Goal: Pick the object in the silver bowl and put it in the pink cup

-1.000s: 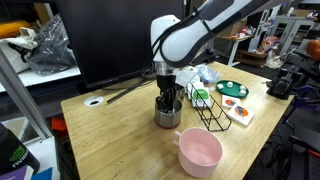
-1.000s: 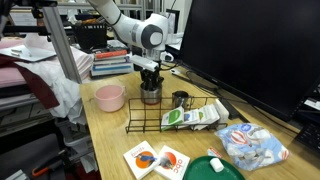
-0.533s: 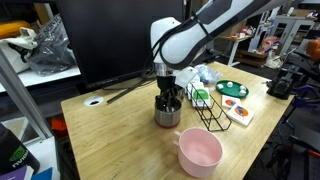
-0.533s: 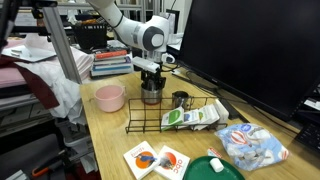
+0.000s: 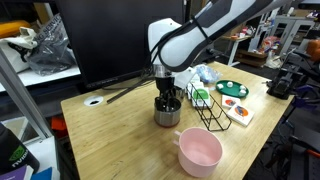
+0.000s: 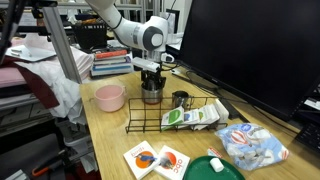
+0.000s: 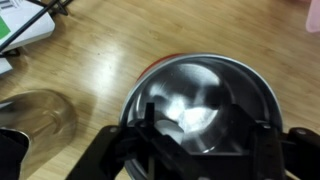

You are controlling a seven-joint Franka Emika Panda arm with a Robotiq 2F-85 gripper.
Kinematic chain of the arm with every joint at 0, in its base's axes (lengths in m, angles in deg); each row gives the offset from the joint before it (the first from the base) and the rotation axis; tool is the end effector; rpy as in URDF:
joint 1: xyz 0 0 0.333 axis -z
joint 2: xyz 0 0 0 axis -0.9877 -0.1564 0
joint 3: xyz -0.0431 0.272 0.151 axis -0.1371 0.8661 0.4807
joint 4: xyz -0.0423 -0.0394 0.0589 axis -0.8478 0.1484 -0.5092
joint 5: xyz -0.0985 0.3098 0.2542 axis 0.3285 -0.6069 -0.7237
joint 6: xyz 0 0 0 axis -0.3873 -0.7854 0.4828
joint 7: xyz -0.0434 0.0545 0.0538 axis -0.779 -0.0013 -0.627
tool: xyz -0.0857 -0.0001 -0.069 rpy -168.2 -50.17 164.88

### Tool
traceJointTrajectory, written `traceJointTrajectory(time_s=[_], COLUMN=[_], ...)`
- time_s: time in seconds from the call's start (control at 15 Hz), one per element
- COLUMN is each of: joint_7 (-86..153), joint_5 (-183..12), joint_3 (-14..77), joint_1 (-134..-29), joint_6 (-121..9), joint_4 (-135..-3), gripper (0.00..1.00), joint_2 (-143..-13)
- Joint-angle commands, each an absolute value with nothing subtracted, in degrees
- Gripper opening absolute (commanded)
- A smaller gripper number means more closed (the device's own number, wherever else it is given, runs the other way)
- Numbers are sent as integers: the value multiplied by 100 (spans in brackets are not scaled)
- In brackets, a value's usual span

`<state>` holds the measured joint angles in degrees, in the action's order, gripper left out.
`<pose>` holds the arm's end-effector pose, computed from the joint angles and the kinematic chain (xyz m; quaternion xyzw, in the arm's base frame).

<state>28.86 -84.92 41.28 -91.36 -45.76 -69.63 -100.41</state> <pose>0.6658 0.1830 0.1959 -0.9871 -0.1456 0.0665 0.0015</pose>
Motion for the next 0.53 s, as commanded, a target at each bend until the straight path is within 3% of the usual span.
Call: traceJointTrajectory(time_s=[0.0, 0.47], joint_7=[2947, 2939], joint_5=[-8355, -8284], joint_3=[4049, 4042], joint_1=[-9224, -9242], joint_6=[-4352, -4312], joint_4=[-6702, -6613], gripper=[74, 73], joint_2=[-10168, -10207])
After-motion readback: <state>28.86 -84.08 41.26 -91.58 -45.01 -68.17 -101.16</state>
